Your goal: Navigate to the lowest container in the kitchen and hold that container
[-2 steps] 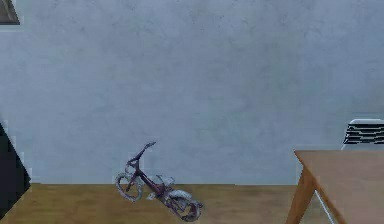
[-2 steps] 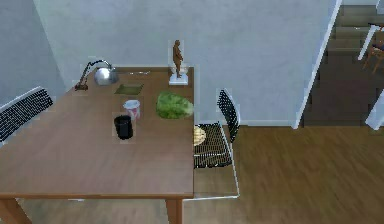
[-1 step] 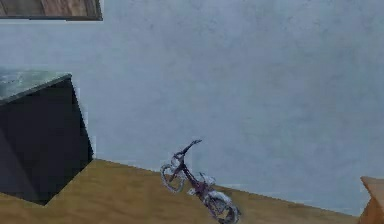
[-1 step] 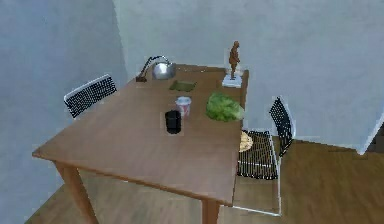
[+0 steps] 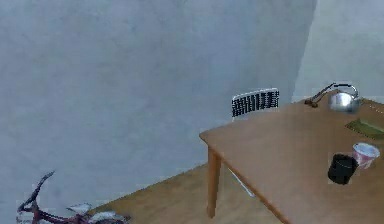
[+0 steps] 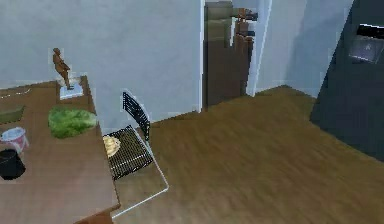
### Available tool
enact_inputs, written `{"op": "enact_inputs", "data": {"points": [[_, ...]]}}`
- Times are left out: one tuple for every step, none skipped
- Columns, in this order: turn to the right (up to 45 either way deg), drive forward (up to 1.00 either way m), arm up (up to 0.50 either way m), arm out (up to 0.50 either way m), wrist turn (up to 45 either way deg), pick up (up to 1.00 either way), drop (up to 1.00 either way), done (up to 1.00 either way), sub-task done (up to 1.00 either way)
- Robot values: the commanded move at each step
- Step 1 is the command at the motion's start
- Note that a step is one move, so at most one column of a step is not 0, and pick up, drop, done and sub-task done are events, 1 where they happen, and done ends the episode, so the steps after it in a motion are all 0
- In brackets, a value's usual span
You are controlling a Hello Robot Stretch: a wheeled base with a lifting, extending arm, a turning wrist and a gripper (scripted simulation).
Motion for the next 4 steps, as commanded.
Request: {"op": "enact_inputs", "data": {"points": [[45.0,0.00,0.00,0.00,0.0,0.00,0.00,0.00,0.00],[45.0,0.00,0.00,0.00,0.0,0.00,0.00,0.00,0.00],[3.0,0.00,0.00,0.00,0.0,0.00,0.00,0.00,0.00],[0.0,0.50,0.00,0.00,0.0,0.00,0.00,0.00,0.00]]}}
